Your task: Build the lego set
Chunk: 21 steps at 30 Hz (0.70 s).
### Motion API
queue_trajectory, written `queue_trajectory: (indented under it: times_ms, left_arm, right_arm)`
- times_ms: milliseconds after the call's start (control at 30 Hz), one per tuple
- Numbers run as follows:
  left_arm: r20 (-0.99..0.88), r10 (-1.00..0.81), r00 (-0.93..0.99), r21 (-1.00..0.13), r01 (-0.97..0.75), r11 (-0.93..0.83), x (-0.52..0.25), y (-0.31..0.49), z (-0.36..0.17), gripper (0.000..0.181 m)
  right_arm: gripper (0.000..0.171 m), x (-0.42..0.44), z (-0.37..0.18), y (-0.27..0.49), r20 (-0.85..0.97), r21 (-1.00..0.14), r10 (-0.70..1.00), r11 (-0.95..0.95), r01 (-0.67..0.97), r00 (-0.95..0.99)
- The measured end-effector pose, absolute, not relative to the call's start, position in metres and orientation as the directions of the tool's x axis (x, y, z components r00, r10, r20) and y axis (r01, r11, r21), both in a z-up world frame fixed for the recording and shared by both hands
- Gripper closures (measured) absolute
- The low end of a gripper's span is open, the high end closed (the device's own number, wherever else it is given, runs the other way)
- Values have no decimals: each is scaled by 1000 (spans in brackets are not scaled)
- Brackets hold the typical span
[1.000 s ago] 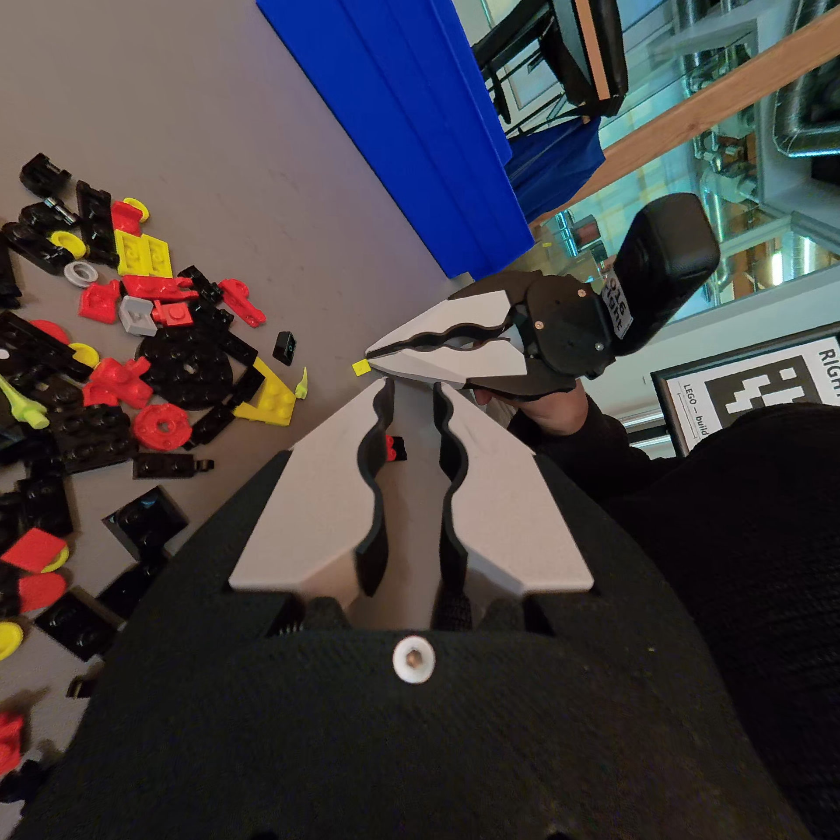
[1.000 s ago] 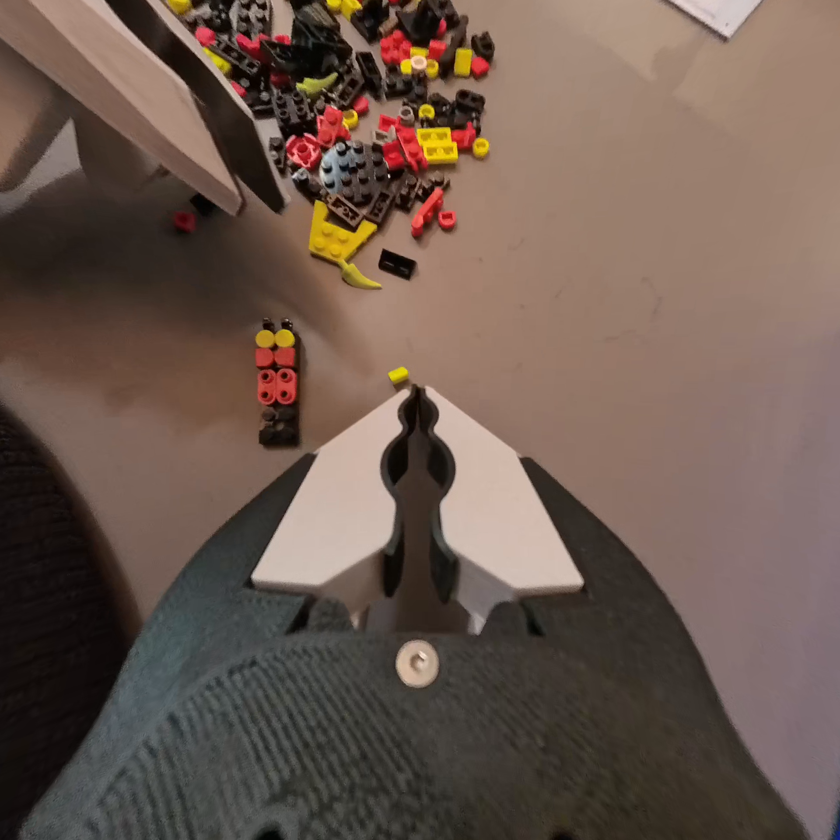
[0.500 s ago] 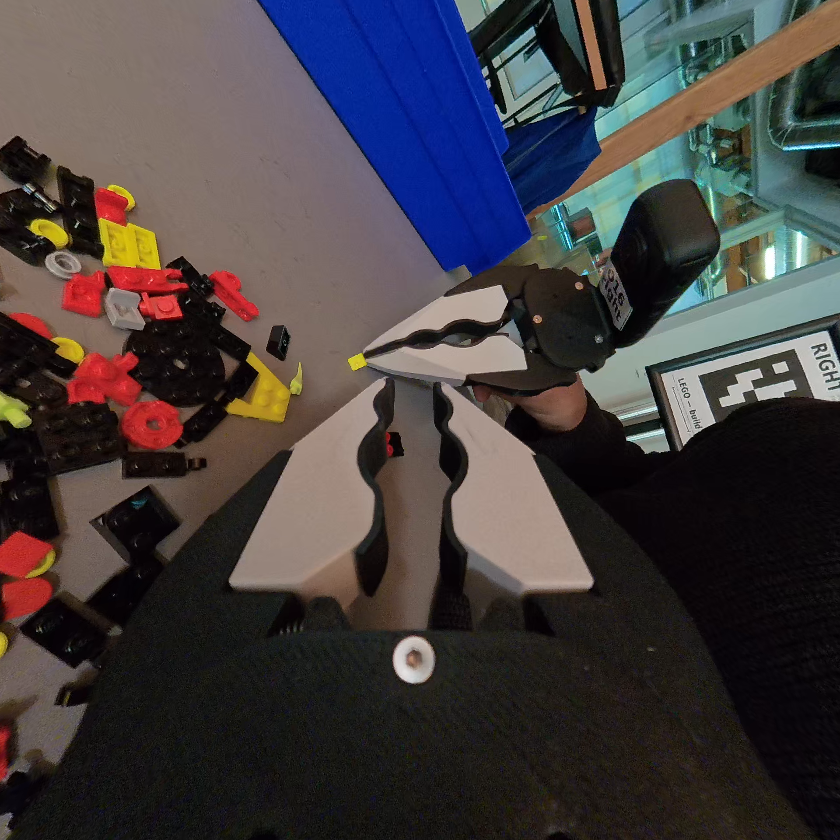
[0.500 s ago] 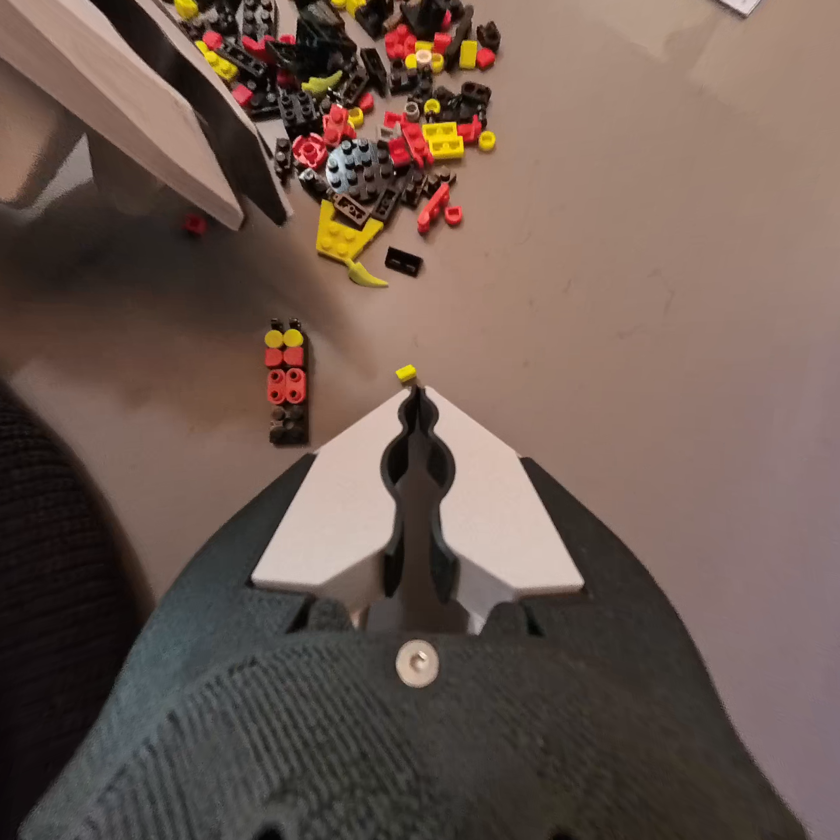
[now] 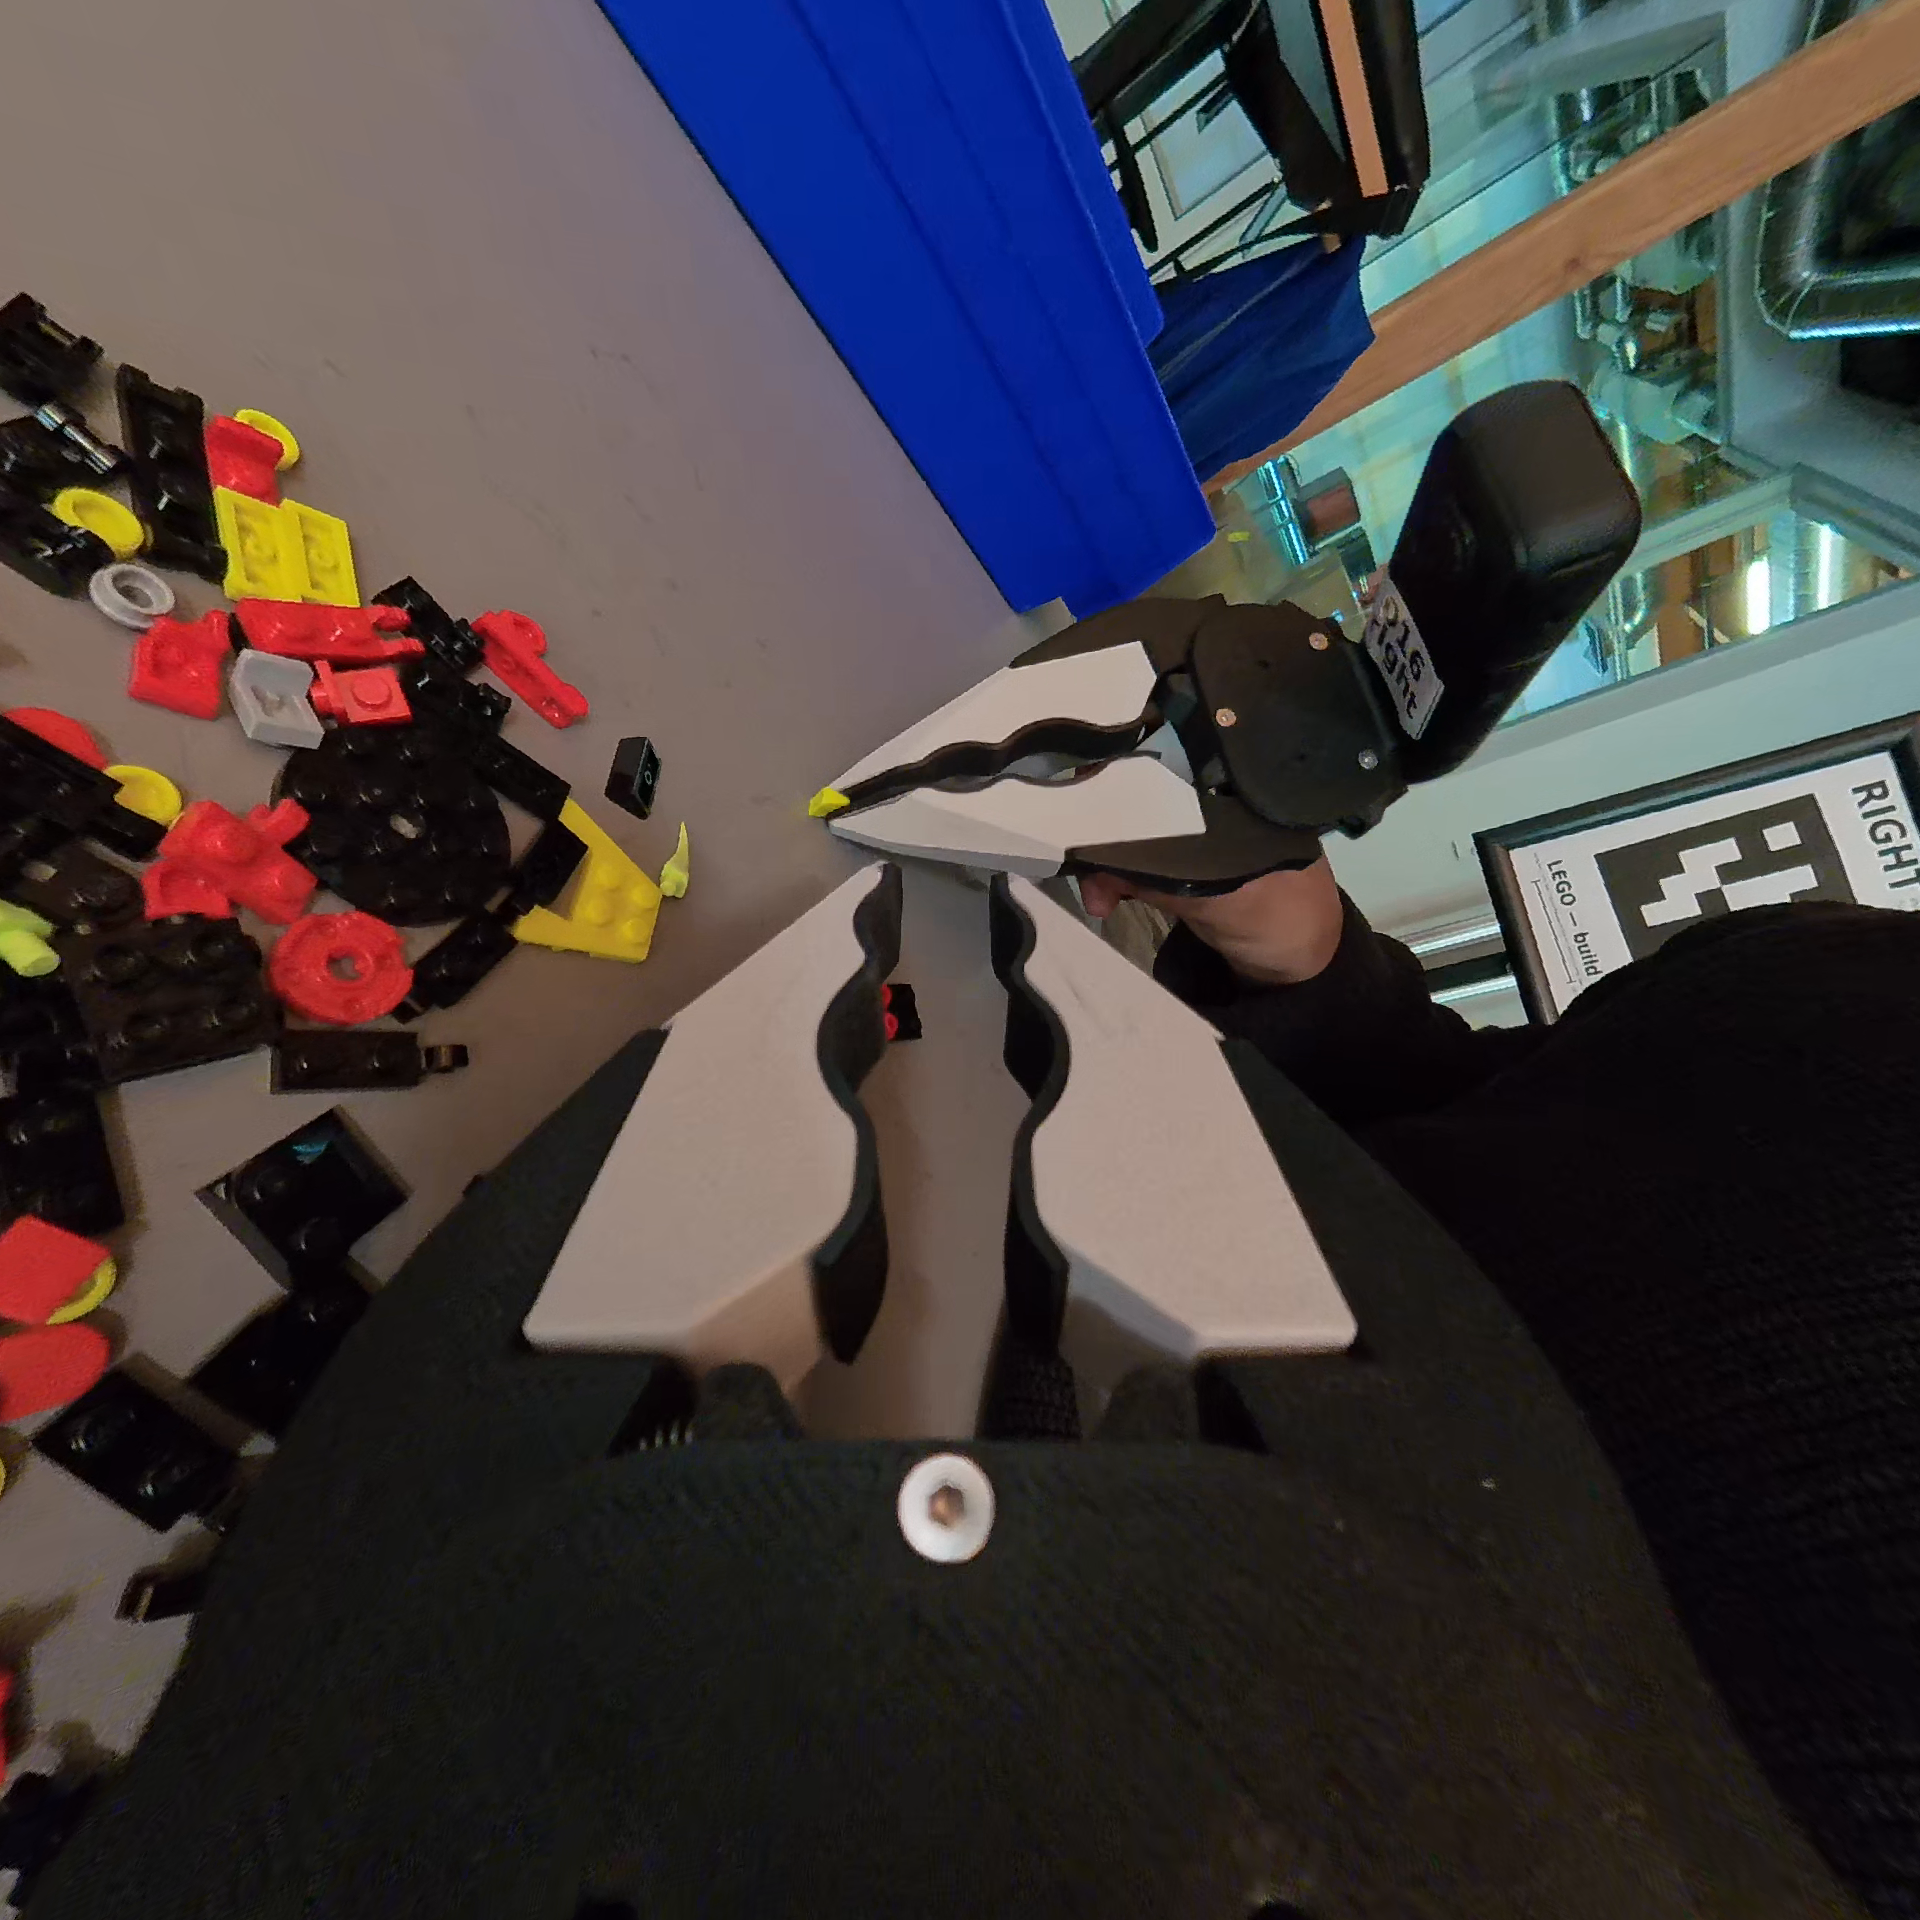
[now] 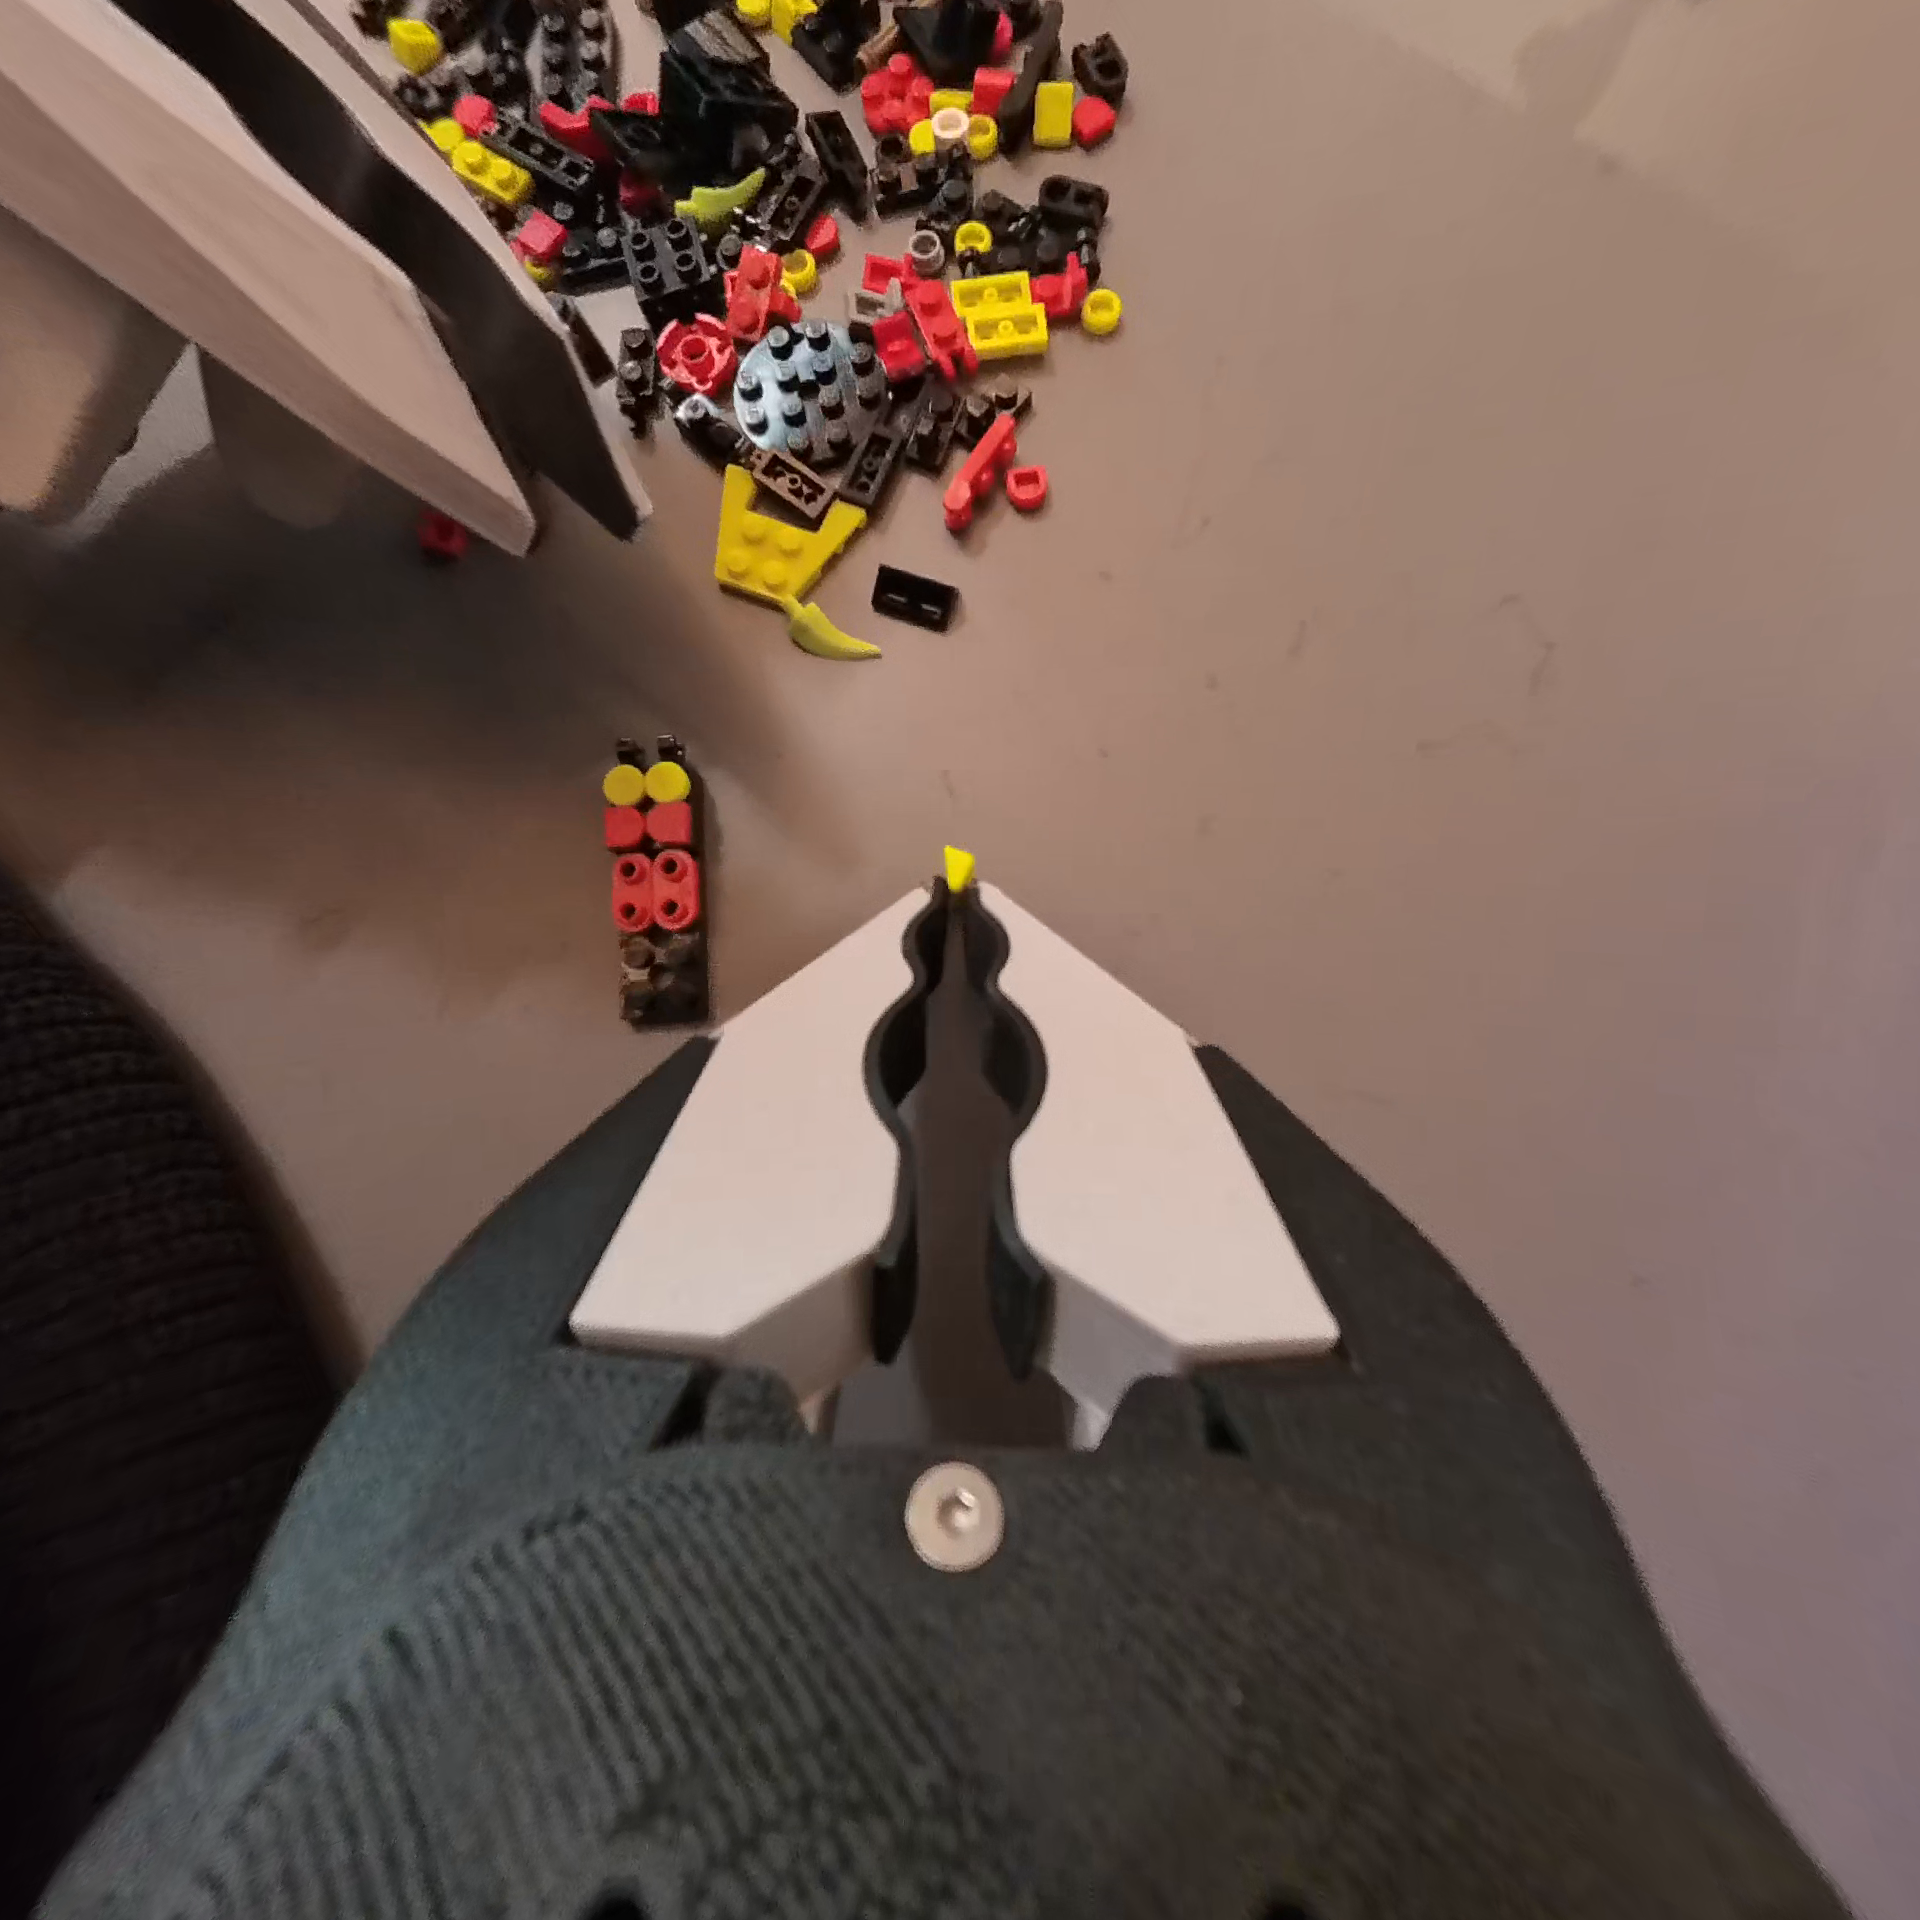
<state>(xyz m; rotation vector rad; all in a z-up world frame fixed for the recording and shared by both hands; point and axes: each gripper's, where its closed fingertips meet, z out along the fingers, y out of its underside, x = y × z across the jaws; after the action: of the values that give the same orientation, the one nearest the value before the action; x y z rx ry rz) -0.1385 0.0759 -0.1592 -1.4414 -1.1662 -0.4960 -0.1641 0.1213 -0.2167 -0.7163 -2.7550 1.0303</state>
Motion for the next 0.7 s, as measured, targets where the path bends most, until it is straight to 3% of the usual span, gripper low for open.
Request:
queue_trajectory:
  times_ms: [200,567,700]
  left_arm:
    - [833,365,416,-493,858,147,-137,77,-159,166]
    - [748,389,538,-592,806,24,-126,85,-161,162]
    - [779,272,565,-593,805,26,-115,94,-145,162]
  right_arm:
    - [170,-163,-215,121,-88,-650,464,644,404,-881]
    - [170,-129,-155,90,-498,-763,192,366,533,-846]
    - [170,-124,-135,89,-405,-845,126,326,423,-906]
